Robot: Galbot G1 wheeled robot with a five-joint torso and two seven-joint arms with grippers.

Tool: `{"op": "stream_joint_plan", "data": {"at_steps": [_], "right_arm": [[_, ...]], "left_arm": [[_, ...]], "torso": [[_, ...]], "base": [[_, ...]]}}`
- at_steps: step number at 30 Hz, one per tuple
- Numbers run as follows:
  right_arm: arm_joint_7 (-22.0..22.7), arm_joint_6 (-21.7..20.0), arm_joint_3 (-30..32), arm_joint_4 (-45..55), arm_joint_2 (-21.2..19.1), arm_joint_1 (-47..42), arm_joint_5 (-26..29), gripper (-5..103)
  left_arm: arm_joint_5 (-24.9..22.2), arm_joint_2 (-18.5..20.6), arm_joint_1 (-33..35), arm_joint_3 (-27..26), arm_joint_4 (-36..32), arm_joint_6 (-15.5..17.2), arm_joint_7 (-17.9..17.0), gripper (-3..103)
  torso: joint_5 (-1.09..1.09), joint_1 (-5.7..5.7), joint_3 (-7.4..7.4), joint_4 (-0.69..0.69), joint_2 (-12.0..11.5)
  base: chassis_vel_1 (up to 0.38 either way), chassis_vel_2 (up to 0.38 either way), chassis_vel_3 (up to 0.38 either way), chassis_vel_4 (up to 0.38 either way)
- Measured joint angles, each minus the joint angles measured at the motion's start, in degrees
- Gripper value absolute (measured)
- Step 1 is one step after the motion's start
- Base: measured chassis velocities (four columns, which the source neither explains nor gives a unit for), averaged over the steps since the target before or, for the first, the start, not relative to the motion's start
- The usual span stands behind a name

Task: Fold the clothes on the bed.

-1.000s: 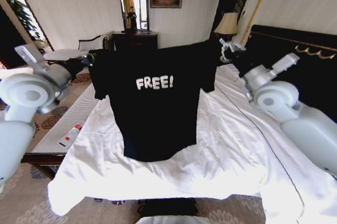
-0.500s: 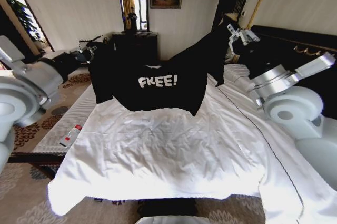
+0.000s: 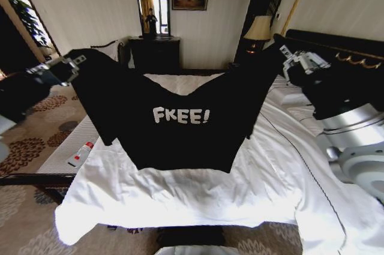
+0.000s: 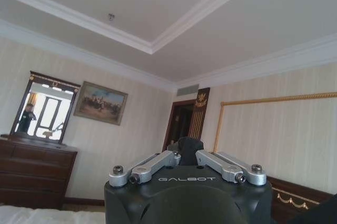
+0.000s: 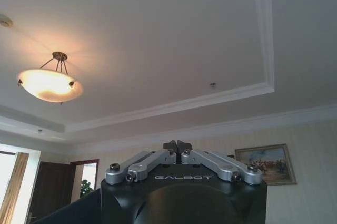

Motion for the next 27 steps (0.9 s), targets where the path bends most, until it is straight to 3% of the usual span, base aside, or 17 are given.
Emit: {"op": "stream_joint_plan", "data": {"at_steps": [4, 5, 8, 9, 13, 14, 15, 18, 19, 23, 25, 27], "right_arm": [[1.14, -1.38, -4.3, -0.09, -0.3, 1.54, -2.1, 0], [1.14, -1.53, -7.48, -0.14, 0.05, 1.91, -4.38, 0], [-0.53, -2.63, -17.27, -1.91, 2.25, 1.04, -9.74, 0], [-0.53, -2.63, -17.27, -1.91, 2.25, 1.04, -9.74, 0], [-2.01, -2.78, -36.23, -12.37, 5.88, 3.5, -16.67, 0], [-2.07, -2.6, -39.56, -14.9, 6.6, 4.48, -17.47, 0], [-2.07, -2.6, -39.56, -14.9, 6.6, 4.48, -17.47, 0], [-2.54, -1.29, -52.55, -26.4, 9.8, 9.62, -19.87, 0], [-2.54, -1.29, -52.55, -26.4, 9.8, 9.62, -19.87, 0], [-4.47, 1.06, -63.75, -40.46, 15.17, 17.79, -24.88, 0], [-4.71, 1.41, -65.2, -42.52, 16.26, 19.67, -25.38, 0], [-5.1, 2.72, -69.11, -48.65, 19.44, 25.76, -26.48, 0]], "left_arm": [[3.85, 1.07, -1.39, 5.34, 0.83, 1.11, 0.27, 0], [7.61, 0.76, -1.21, 8.5, 1.45, 1.77, 1.0, 0], [23.26, -2.0, -0.55, 25.15, 4.8, 3.43, 3.19, 0], [23.26, -2.0, -0.55, 25.15, 4.8, 3.43, 3.19, 0], [40.72, -5.96, -3.28, 48.96, 12.34, 3.67, 5.02, 0], [43.63, -6.75, -3.97, 52.72, 14.52, 3.67, 5.35, 0], [43.63, -6.75, -3.97, 52.72, 14.52, 3.67, 5.35, 0], [54.52, -10.6, -7.33, 64.62, 25.35, 3.05, 7.13, 0], [54.52, -10.6, -7.33, 64.62, 25.35, 3.05, 7.13, 0], [62.7, -17.35, -13.94, 74.36, 38.01, 1.9, 7.96, 0], [63.74, -18.67, -15.56, 75.78, 40.22, 1.64, 7.96, 0], [65.44, -22.25, -20.76, 79.03, 47.0, 0.62, 8.14, 0]], "torso": [[0.02, 0.0, 0.0, -0.01, 0.0], [0.02, 0.01, 0.01, -0.01, 0.0], [-0.04, 0.04, 0.03, 0.01, -0.02], [-0.04, 0.04, 0.03, 0.01, -0.02], [0.02, 0.04, 0.03, -0.01, -0.02], [0.01, 0.04, 0.04, -0.01, -0.02], [0.01, 0.04, 0.04, -0.01, -0.02], [0.01, 0.04, 0.04, 0.0, -0.03], [0.01, 0.04, 0.04, 0.0, -0.03], [0.0, 0.05, 0.05, 0.02, -0.04], [0.0, 0.04, 0.04, 0.02, -0.04], [0.0, 0.03, 0.04, -0.02, -0.04]], "base": [[0.0, 0.0, 0.0, 0.0], [0.0, 0.0, 0.0, 0.0], [0.0, 0.0, 0.0, 0.0], [0.0, 0.0, 0.0, 0.0], [0.0, 0.0, 0.0, 0.0], [0.0, 0.0, 0.0, 0.0], [0.0, 0.0, 0.0, 0.0], [0.0, 0.0, 0.0, 0.0], [0.0, 0.0, 0.0, 0.0], [0.0, 0.0, 0.0, 0.0], [0.0, 0.0, 0.0, 0.0], [0.0, 0.0, 0.0, 0.0]]}}
